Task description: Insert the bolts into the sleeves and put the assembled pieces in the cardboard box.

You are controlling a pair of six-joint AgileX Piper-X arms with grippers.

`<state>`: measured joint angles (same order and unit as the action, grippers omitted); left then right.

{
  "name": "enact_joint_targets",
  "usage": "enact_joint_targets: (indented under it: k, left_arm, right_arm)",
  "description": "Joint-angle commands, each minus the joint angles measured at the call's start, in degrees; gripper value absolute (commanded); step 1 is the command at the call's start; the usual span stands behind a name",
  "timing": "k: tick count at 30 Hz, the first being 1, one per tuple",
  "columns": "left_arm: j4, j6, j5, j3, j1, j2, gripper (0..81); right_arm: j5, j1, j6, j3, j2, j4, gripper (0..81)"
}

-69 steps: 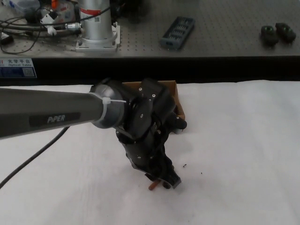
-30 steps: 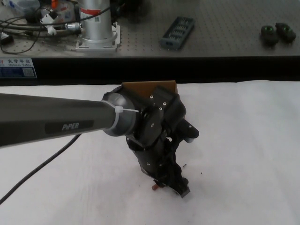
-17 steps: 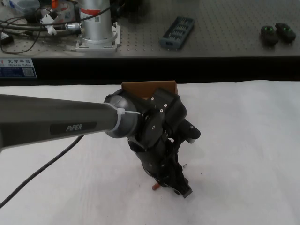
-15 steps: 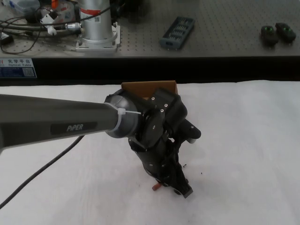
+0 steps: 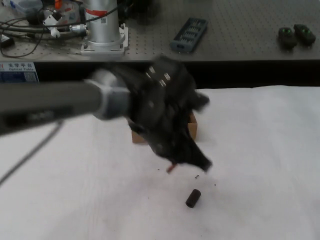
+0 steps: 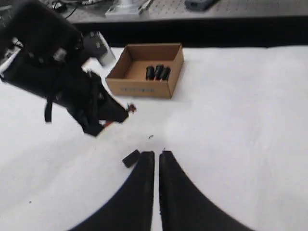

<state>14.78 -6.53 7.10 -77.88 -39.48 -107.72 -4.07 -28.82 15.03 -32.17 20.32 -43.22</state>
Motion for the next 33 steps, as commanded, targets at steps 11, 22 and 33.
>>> enact_joint_targets:
  k: [11,22,33]
  left_arm:
    - [-14.2,9.6,6.4,25.5,8.3,28.6,0.6]
    - [-18.3,13.9,7.2,39.6,8.3,50.8,0.6]
    - [-17.3,13.9,7.2,40.4,8.3,64.3,0.6]
  right_arm:
    - [-7.0,0.0,15.5,-4.6,23.9,4.0,3.9]
    - [-0.4,-10.6,24.0,-10.6,47.5,14.1,3.9]
    - [4.4,-15.3,34.8,-26.0,71.8,9.9,3.9]
